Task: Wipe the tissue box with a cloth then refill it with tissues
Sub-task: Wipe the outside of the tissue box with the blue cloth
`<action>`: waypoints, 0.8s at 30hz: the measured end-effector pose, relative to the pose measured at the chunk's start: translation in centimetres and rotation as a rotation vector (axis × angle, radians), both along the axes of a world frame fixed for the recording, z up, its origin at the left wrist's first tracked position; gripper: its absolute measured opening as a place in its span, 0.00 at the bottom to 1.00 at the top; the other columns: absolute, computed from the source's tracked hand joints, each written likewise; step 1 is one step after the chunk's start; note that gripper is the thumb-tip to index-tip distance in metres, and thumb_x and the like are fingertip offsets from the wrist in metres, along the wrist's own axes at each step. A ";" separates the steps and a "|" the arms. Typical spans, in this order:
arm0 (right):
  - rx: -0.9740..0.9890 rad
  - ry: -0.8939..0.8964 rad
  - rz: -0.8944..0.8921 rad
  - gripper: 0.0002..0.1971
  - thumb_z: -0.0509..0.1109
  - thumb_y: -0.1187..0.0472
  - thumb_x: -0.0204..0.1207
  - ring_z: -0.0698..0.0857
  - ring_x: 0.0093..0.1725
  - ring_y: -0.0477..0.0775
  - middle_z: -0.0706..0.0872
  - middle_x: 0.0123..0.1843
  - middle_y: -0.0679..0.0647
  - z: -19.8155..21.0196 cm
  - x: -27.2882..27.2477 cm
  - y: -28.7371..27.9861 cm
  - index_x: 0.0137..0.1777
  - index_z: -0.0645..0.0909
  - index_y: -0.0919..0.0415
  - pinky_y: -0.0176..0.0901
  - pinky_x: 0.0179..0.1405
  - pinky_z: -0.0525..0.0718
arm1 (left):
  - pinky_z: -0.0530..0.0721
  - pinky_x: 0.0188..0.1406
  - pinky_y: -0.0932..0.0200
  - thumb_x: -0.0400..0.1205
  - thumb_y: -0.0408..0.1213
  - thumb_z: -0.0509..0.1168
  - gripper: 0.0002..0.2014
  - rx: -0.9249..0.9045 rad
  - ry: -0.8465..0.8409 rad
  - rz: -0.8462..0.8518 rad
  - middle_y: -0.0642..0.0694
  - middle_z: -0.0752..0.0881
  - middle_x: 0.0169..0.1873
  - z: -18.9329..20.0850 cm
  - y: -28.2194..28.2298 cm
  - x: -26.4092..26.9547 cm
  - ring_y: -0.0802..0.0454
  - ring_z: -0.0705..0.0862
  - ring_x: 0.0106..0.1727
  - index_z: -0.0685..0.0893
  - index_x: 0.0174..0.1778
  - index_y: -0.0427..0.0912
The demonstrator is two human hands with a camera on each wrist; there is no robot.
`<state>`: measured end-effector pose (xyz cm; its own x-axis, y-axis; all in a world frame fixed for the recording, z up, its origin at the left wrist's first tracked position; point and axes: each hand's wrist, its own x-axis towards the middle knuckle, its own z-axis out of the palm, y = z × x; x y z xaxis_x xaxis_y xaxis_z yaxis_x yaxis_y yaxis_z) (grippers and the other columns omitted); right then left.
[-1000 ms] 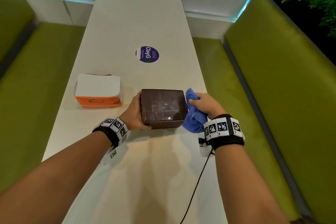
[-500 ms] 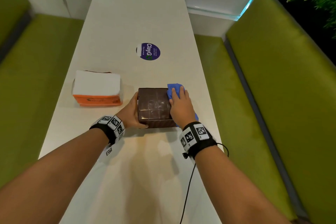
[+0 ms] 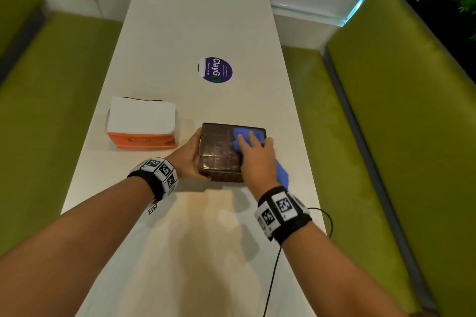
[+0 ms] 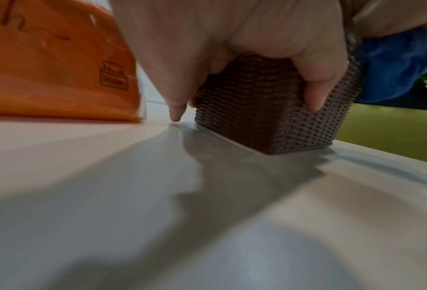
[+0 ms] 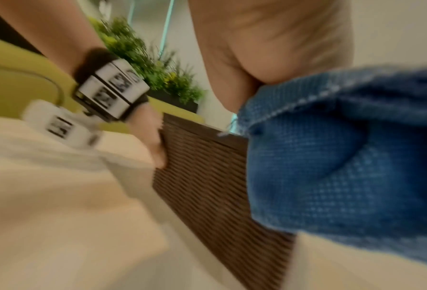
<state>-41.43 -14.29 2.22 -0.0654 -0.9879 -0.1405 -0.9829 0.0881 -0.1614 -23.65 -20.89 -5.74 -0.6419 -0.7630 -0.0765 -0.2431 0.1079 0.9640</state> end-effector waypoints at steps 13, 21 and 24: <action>0.001 -0.197 0.424 0.27 0.60 0.75 0.77 0.68 0.55 0.59 0.75 0.77 0.50 -0.6 2.5 -3.3 0.72 0.77 0.51 0.52 0.61 0.74 | 0.72 0.76 0.46 0.48 0.53 0.84 0.69 0.024 -0.163 0.049 0.42 0.73 0.74 0.1 -0.7 0.8 0.49 0.75 0.73 0.51 0.80 0.37; -0.005 -0.091 0.350 0.24 0.57 0.68 0.83 0.63 0.77 0.63 0.68 0.81 0.49 -0.6 2.2 -6.5 0.77 0.71 0.50 0.49 0.75 0.65 | 0.72 0.67 0.73 0.50 0.53 0.78 0.65 -0.044 -0.174 0.089 0.50 0.71 0.71 0.4 -0.4 0.3 0.63 0.74 0.69 0.50 0.80 0.40; 0.014 -0.192 0.396 0.26 0.59 0.72 0.79 0.62 0.81 0.61 0.69 0.81 0.56 -1.2 3.1 -5.8 0.76 0.72 0.56 0.49 0.80 0.62 | 0.75 0.74 0.50 0.49 0.54 0.80 0.66 -0.038 -0.162 0.102 0.42 0.70 0.74 0.1 -0.3 0.7 0.49 0.73 0.73 0.53 0.80 0.37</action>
